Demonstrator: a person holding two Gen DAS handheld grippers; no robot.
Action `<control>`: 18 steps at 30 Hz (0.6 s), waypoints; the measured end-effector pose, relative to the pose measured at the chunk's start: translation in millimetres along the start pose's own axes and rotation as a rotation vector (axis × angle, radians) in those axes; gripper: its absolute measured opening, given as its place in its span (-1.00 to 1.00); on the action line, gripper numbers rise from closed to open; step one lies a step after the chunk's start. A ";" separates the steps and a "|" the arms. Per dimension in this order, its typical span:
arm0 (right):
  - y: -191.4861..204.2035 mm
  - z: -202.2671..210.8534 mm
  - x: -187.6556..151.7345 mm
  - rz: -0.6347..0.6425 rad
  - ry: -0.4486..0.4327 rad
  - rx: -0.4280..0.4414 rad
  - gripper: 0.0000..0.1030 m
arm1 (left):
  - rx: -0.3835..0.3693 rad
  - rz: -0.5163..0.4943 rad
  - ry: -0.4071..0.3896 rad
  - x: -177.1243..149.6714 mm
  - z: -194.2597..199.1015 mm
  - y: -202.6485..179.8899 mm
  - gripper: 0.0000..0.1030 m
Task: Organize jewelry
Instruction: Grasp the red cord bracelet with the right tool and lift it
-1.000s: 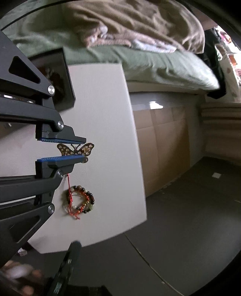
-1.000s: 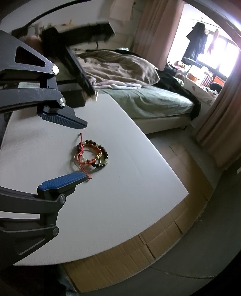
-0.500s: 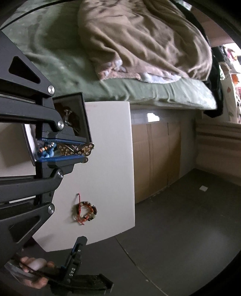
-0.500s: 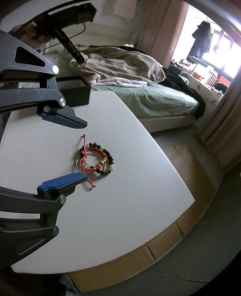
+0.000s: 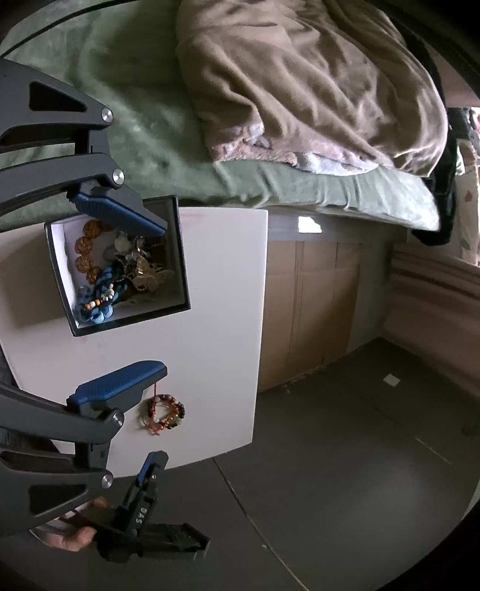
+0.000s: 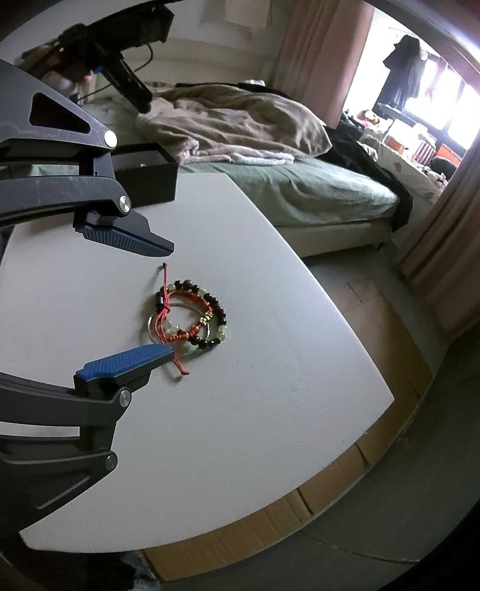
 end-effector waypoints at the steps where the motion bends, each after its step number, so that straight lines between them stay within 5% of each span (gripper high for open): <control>1: 1.0 -1.3 0.4 0.002 -0.001 -0.006 -0.02 | 0.000 0.001 0.001 0.0 -0.8 1.0 0.37; 12: -1.4 -33.3 5.0 0.066 0.002 -0.200 -0.06 | -0.009 0.036 0.005 -3.6 -7.5 21.2 0.37; 14: -2.5 -41.9 3.8 0.082 0.025 -0.221 -0.44 | -0.014 0.044 0.004 -4.6 -7.1 25.0 0.37; 15: -3.6 -45.1 2.5 0.089 0.033 -0.235 -0.78 | -0.016 0.047 0.004 -5.0 -6.7 26.1 0.37; 18: -1.4 -37.8 2.0 0.094 -0.005 -0.230 -0.82 | -0.022 0.057 0.002 -7.3 -5.0 29.9 0.36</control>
Point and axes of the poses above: each gripper's, at about its wrist camera, not at the fingertips, and z roughly against the way its jaws point, y to its left, x to its top, the point moved 6 cm from there along -z, roughly the way its jaws point, and after that the axes turned 12 degrees about -x, right-handed, at the moved point
